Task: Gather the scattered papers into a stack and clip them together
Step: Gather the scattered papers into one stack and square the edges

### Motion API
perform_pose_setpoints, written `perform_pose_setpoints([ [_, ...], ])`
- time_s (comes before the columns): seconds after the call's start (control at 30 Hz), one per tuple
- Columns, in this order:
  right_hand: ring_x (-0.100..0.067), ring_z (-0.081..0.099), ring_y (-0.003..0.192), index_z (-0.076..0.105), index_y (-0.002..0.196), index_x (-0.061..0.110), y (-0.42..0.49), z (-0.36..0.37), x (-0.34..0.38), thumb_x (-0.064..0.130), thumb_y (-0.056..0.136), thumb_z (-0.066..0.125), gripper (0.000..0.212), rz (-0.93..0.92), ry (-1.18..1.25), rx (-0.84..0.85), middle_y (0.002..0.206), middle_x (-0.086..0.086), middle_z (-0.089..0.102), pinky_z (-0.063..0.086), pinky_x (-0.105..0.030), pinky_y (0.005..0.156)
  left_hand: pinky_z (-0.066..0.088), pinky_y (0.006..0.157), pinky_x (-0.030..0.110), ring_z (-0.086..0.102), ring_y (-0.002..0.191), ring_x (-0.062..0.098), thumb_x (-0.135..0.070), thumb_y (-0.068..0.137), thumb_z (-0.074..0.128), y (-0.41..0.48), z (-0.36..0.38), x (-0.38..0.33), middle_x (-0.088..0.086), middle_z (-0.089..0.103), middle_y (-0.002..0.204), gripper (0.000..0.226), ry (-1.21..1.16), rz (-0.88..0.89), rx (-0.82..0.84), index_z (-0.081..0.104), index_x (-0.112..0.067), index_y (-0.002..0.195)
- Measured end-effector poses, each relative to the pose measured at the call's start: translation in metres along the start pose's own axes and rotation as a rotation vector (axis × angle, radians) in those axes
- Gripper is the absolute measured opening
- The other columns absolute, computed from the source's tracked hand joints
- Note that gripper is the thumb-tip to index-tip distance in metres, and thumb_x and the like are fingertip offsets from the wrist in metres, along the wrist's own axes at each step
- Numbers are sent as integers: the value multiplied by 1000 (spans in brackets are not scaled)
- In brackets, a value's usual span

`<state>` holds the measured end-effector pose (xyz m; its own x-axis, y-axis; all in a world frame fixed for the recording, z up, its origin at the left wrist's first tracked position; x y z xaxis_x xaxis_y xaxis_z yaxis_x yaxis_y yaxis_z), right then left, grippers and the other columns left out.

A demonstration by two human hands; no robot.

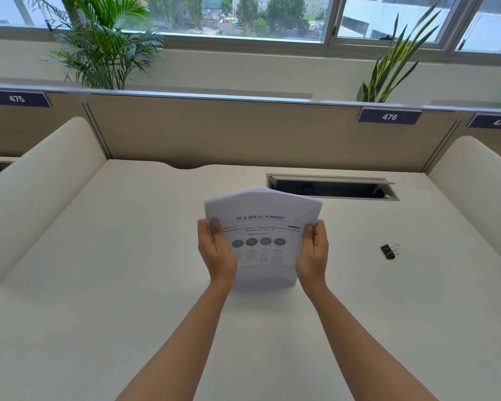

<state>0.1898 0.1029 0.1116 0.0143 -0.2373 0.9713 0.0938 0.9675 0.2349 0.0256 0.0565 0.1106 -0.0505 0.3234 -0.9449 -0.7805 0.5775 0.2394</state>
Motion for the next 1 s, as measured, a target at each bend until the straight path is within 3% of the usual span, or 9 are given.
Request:
perform_pose_setpoints([
  [0.23, -6, 48, 65, 44, 87, 8, 5, -2, 0, 22, 104, 32, 25, -23, -23, -36, 72, 11, 53, 43, -23, 57, 44, 54, 12, 49, 59, -4, -31, 101, 37, 7, 4, -1, -22, 52, 66, 27, -19, -14, 58, 40, -28, 75],
  [0.37, -4, 56, 70, 45, 92, 12, -3, -2, -11, 26, 104, 33, 22, 29, -60, 45, 79, 13, 59, 51, -23, 59, 51, 59, 20, 57, 66, 1, -29, 102, 39, 1, 3, 16, -16, 57, 74, 22, -6, -116, 141, 42, -19, 83],
  [0.47, -4, 54, 69, 45, 91, 10, -3, -4, -16, 21, 104, 33, 21, 43, -95, 34, 81, 5, 58, 48, -19, 59, 51, 60, 22, 56, 66, 2, -29, 102, 40, 1, 6, 17, -15, 58, 73, 22, 26, -130, 139, 42, -21, 81],
  [0.63, 0, 53, 66, 43, 92, 6, 4, -7, -14, 20, 104, 32, 22, 9, -85, -6, 76, 14, 56, 47, -17, 57, 50, 61, 27, 54, 66, 5, -29, 101, 41, 4, 8, 15, -17, 57, 71, 24, 23, -114, 137, 42, -27, 77],
  [0.73, -7, 57, 75, 44, 97, 11, -3, -8, -21, 21, 104, 32, 17, 49, -79, 21, 84, 13, 60, 51, -23, 62, 51, 63, 31, 56, 69, 8, -29, 101, 41, -4, 5, 23, -9, 57, 75, 22, 27, -148, 149, 43, -21, 81],
  [0.8, -5, 61, 80, 46, 99, 20, -8, -8, -23, 22, 104, 33, 14, 79, -19, 38, 91, 13, 63, 56, -23, 67, 52, 60, 26, 57, 67, 6, -29, 101, 41, -7, 5, 25, -8, 57, 75, 22, 32, -149, 144, 42, -20, 81],
  [0.87, -2, 62, 80, 47, 96, 29, -8, -9, -21, 22, 104, 33, 18, 76, 0, 24, 91, 15, 63, 55, -21, 67, 51, 58, 22, 56, 66, 4, -29, 101, 42, -7, 6, 24, -9, 57, 74, 23, 25, -141, 136, 41, -20, 80],
  [1.0, -4, 60, 80, 47, 93, 31, -5, -10, -19, 22, 104, 32, 20, 53, 5, -1, 89, 18, 62, 55, -24, 70, 52, 58, 23, 58, 68, 6, -29, 101, 42, -7, 9, 22, -12, 59, 74, 23, 0, -132, 150, 43, -24, 79],
])
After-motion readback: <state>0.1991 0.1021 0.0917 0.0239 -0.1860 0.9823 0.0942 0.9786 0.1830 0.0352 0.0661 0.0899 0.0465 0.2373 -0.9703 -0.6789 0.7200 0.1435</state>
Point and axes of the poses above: each hand's wrist, its own y-axis towards the middle knuckle, its own z-axis out of the palm, x = y × z, the point moved 2 cm from there along y, towards the middle knuckle
